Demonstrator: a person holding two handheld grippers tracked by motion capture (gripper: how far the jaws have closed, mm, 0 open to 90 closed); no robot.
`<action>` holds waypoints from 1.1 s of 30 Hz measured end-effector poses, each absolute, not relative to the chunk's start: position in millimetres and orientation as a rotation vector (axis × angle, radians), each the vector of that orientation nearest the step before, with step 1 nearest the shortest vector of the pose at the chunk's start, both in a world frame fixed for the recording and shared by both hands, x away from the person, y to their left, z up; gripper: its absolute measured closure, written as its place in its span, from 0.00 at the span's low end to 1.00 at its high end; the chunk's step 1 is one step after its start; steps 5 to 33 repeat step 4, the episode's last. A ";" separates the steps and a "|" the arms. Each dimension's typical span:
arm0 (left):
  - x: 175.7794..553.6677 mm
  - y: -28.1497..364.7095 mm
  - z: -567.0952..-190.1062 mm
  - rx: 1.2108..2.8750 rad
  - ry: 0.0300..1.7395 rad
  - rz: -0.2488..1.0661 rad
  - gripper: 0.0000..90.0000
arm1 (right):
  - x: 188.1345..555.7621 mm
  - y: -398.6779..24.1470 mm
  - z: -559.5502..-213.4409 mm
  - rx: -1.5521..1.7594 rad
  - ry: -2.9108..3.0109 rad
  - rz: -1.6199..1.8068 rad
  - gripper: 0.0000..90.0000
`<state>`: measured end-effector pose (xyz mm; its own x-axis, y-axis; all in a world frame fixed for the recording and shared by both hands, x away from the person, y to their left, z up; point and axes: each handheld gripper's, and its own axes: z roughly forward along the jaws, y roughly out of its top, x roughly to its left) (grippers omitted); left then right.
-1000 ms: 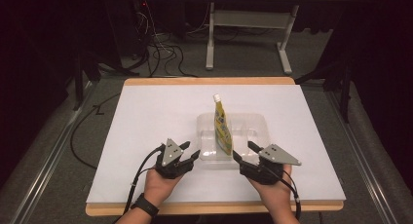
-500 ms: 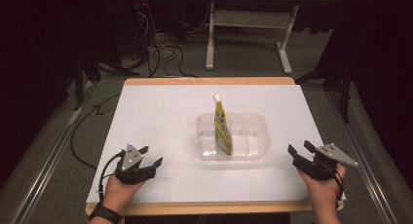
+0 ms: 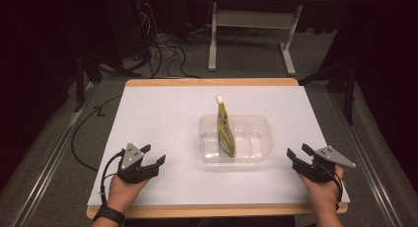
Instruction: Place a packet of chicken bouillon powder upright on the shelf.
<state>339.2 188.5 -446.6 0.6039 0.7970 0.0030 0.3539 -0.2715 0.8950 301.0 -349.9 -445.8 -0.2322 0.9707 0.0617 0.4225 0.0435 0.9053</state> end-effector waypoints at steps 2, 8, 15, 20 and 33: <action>339.0 190.1 -446.2 1.865 0.927 0.577 0.38 | 300.5 -350.3 -445.5 1.421 1.712 1.156 0.42; 338.9 190.8 -445.9 1.865 0.927 0.577 0.38 | 300.6 -350.7 -445.6 1.421 1.710 1.155 0.42; 338.9 190.8 -445.9 1.865 0.927 0.577 0.38 | 300.6 -350.7 -445.6 1.421 1.710 1.155 0.42; 338.9 190.8 -445.9 1.865 0.927 0.577 0.38 | 300.6 -350.7 -445.6 1.421 1.710 1.155 0.42; 338.9 190.8 -445.9 1.865 0.927 0.577 0.38 | 300.6 -350.7 -445.6 1.421 1.710 1.155 0.42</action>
